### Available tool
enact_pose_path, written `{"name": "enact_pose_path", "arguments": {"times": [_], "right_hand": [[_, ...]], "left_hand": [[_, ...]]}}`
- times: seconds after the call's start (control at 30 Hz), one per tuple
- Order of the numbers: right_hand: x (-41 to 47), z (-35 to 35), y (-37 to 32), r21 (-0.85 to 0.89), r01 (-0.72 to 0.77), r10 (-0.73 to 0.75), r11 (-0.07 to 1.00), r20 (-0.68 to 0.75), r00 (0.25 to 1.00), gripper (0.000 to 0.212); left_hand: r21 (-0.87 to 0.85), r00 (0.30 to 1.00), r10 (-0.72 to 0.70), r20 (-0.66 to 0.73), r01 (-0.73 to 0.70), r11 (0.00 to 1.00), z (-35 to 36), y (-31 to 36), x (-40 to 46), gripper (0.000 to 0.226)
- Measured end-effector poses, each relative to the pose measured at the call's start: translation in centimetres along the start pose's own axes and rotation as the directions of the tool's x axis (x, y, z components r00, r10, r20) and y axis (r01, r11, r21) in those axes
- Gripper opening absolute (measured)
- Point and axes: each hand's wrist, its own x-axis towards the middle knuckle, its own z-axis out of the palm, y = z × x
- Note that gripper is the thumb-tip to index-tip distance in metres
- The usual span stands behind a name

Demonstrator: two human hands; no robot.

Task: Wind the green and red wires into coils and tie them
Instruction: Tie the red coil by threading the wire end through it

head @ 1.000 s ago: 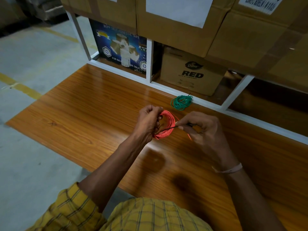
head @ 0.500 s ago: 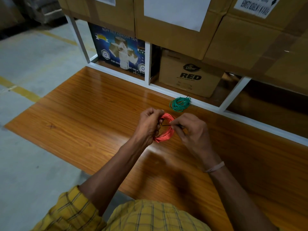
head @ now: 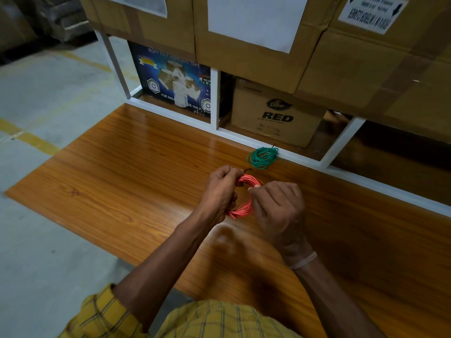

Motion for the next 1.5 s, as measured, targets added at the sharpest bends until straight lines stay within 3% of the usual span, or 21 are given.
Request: {"name": "enact_pose_path", "arguments": {"times": [0.17,0.27,0.37,0.5,0.7,0.93,1.1,1.2,1.37,1.5], "right_hand": [[0.0,0.0,-0.1,0.019,-0.029,0.029,0.999,0.012,1.000,0.004],[0.4,-0.5,-0.3,0.157,-0.207,0.194,0.966,0.093,0.977,0.010],[1.7,-1.4,-1.0,0.424,-0.581,0.549,0.695,0.209,0.809,0.031],[2.5,-0.9,-0.5,0.608,-0.734,0.728,0.304,0.349,0.590,0.035],[3.3,-1.1,-0.2,0.687,-0.725,0.743,-0.040,0.506,0.438,0.012],[4.4,-2.3,0.1,0.761,-0.613,0.706,-0.214,0.554,0.441,0.012],[5.3,-3.2,0.4,0.744,-0.543,0.663,-0.388,0.635,0.397,0.012],[5.4,-3.4,0.7,0.727,-0.556,0.665,-0.402,0.650,0.368,0.010],[5.8,-4.3,0.8,0.694,-0.688,0.685,-0.211,0.608,0.403,0.005],[6.3,-5.1,0.6,0.710,-0.691,0.707,-0.137,0.559,0.434,0.006]], "left_hand": [[0.037,0.998,0.051,0.037,-0.052,0.998,-0.1,0.2,0.1,0.021],[0.055,0.994,0.109,0.027,-0.110,0.992,-0.3,0.2,0.2,0.018],[0.099,0.991,0.126,-0.042,-0.121,0.988,-0.1,0.2,0.2,0.015],[0.083,0.985,0.154,-0.076,-0.147,0.986,0.2,0.0,0.0,0.018],[0.086,0.976,0.213,0.037,-0.215,0.973,0.1,0.2,-0.2,0.016],[0.086,0.971,0.225,0.079,-0.232,0.969,0.4,0.5,0.1,0.016],[0.069,0.975,0.204,0.092,-0.210,0.975,0.5,0.2,0.3,0.017],[0.072,0.969,0.219,0.119,-0.228,0.971,0.9,0.3,0.1,0.019],[0.090,0.964,0.228,0.134,-0.241,0.966,0.7,0.6,0.2,0.014],[0.056,0.969,0.196,0.151,-0.206,0.977,0.9,0.8,0.1,0.010]]}}
